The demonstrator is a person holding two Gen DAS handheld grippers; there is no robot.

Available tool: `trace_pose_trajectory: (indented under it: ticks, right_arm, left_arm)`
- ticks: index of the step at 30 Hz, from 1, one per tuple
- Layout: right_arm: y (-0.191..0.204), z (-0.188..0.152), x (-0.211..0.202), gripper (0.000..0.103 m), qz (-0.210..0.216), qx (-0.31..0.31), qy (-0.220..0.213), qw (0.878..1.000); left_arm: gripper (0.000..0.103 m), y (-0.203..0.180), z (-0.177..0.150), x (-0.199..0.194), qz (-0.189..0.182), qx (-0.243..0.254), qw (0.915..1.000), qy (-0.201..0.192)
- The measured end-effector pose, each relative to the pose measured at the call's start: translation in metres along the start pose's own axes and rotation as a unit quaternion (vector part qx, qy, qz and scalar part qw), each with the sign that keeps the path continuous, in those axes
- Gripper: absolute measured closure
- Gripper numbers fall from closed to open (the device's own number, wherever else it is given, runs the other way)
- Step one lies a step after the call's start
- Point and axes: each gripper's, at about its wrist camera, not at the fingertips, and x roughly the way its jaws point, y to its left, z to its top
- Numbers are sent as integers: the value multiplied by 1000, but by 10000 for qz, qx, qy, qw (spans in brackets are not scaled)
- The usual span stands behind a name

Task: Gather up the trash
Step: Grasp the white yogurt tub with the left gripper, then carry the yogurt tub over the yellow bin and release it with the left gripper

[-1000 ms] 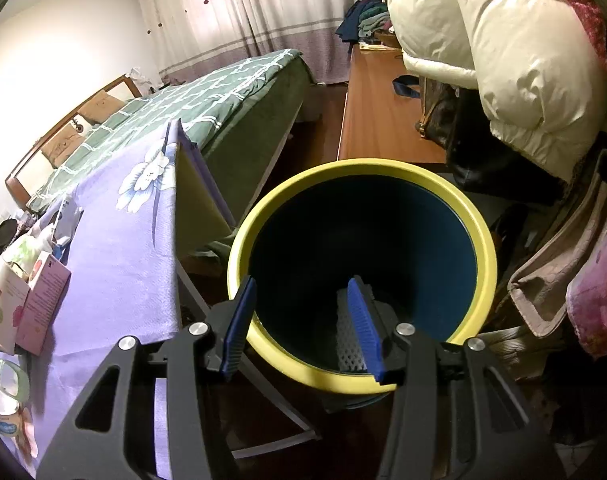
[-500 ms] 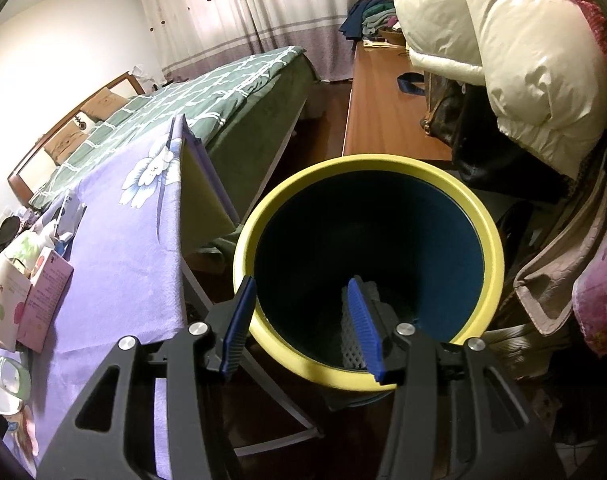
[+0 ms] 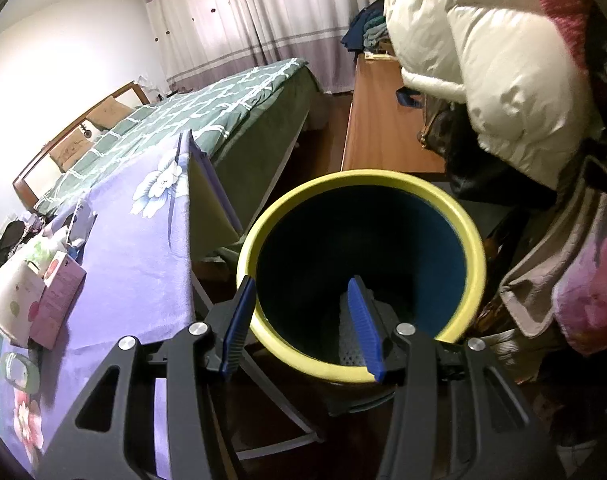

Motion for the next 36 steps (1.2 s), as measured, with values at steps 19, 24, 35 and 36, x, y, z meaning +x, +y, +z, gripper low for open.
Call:
trace_pose_trajectory:
  ticks: [19,24,35,36]
  right_arm:
    - [-49,-4,-40,53,-412,-125,-384,9983]
    - [-64,-2,-39,52,-478,-53,-389,9981]
    - [-85,-2,-28,48,-591,81,-247,9979]
    - [-85,-2,-28,48,-585,88,-246,9979]
  left_arm:
    - [20,-185,122,191,-1607,1078,9790,643]
    - [20,-227,130,249,-1649,1289,9729,979]
    - [12,-275,131,313,-1521,1385,9699,1299]
    - [9,-275,132,315,-1506,1359,9706,1297]
